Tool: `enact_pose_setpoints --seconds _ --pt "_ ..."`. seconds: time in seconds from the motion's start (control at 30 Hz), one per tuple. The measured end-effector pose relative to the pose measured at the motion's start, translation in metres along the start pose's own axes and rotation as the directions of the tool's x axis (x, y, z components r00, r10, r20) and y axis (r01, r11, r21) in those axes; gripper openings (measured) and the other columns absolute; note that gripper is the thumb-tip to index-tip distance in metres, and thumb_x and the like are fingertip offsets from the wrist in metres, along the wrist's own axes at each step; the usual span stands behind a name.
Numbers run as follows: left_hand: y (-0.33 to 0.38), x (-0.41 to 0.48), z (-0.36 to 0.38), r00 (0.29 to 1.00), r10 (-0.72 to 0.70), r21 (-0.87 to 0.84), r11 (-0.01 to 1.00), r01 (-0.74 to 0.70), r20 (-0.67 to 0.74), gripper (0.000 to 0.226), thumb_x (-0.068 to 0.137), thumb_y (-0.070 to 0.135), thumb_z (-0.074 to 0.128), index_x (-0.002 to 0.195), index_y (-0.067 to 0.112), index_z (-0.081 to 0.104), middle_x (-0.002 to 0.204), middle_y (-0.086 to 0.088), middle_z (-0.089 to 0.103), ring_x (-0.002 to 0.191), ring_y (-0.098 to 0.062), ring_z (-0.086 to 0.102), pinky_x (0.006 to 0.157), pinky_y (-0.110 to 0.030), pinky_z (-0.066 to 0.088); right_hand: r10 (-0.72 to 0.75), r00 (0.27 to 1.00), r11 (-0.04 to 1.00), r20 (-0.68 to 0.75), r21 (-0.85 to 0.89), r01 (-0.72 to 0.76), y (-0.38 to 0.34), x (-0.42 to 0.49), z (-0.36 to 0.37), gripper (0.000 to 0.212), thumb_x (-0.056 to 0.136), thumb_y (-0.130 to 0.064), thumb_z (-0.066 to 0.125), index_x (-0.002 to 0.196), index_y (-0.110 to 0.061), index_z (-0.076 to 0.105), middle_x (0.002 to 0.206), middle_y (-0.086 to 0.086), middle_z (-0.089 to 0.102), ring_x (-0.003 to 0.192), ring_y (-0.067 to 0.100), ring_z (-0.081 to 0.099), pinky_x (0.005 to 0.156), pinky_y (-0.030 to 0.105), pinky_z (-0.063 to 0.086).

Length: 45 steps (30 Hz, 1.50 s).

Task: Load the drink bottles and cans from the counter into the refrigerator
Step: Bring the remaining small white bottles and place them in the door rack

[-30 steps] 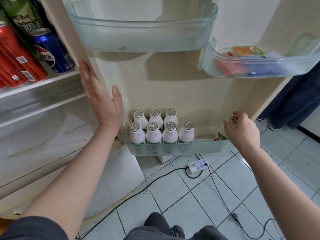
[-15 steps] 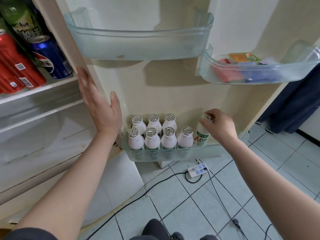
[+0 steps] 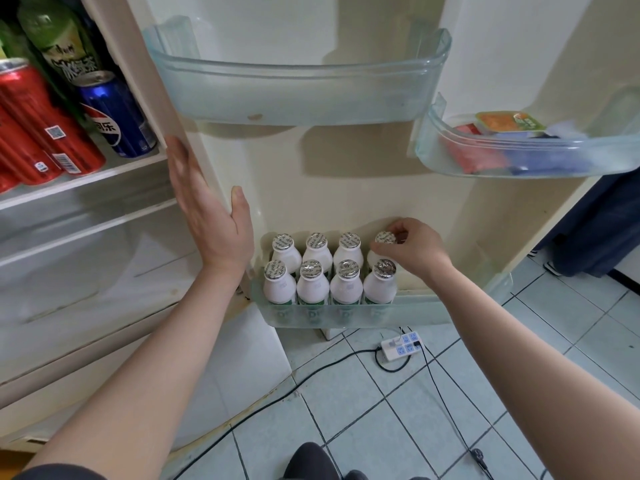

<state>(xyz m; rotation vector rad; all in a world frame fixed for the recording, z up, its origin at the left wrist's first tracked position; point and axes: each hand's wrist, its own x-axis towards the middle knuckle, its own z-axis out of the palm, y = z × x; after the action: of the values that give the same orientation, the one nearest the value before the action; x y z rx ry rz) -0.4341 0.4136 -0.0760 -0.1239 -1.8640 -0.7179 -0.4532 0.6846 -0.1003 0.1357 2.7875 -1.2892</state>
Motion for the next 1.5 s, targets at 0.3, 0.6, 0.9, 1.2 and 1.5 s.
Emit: enact_pose_setpoints --seconds 0.3,0.6,0.9,1.2,1.5 --pt "0.001 0.0 -0.001 1.0 -0.011 0.004 1.0 0.011 0.008 0.074 0.082 0.004 0.051 0.145 -0.005 0.013 0.149 -0.035 0.017 0.141 -0.042 0.016 0.119 -0.043 0.012 0.03 0.997 0.984 0.073 0.174 -0.042 0.004 0.001 0.004 0.032 0.068 -0.024 0.08 0.094 -0.016 0.062 0.088 0.0 0.064 0.079 0.015 0.058 0.073 0.029 0.049" --pt "0.003 0.0 -0.001 1.0 -0.026 0.007 1.0 0.026 0.008 0.076 0.081 0.002 0.052 0.146 -0.001 0.012 0.151 -0.033 0.017 0.142 -0.04 0.015 0.119 -0.04 0.011 0.231 0.887 0.8 0.4 0.44 -0.407 0.018 -0.01 0.01 0.041 0.089 -0.059 0.045 0.108 -0.026 0.06 0.107 -0.002 0.065 0.099 0.017 0.061 0.083 0.034 0.05" --pt "0.003 0.0 -0.001 1.0 -0.024 -0.006 1.0 0.024 -0.004 0.075 0.082 0.004 0.051 0.146 0.003 0.012 0.151 -0.032 0.018 0.142 -0.039 0.016 0.119 -0.04 0.011 0.221 0.892 0.768 0.395 0.493 -0.408 0.018 -0.015 0.014 0.039 0.09 -0.057 0.045 0.11 -0.026 0.06 0.101 -0.003 0.066 0.087 0.014 0.063 0.064 0.026 0.047" --pt "0.005 0.001 -0.003 1.0 -0.022 0.001 1.0 0.022 0.009 0.071 0.085 0.009 0.048 0.144 0.004 0.01 0.149 -0.034 0.018 0.142 -0.037 0.014 0.12 -0.037 0.009 0.242 0.887 0.762 0.394 0.489 -0.425 0.02 -0.015 0.015 0.05 0.089 -0.059 0.044 0.123 -0.025 0.056 0.122 0.0 0.06 0.108 0.019 0.057 0.079 0.033 0.048" --pt "0.018 0.004 -0.02 0.985 -0.077 0.012 0.997 0.076 0.157 0.065 0.091 0.016 0.046 0.145 -0.006 0.016 0.151 -0.033 0.014 0.143 -0.041 0.015 0.118 -0.05 0.016 0.243 0.97 0.885 0.007 0.407 -0.224 0.017 -0.034 0.005 0.044 0.093 -0.051 0.04 0.117 -0.019 0.057 0.116 0.001 0.06 0.105 0.021 0.053 0.092 0.037 0.044"
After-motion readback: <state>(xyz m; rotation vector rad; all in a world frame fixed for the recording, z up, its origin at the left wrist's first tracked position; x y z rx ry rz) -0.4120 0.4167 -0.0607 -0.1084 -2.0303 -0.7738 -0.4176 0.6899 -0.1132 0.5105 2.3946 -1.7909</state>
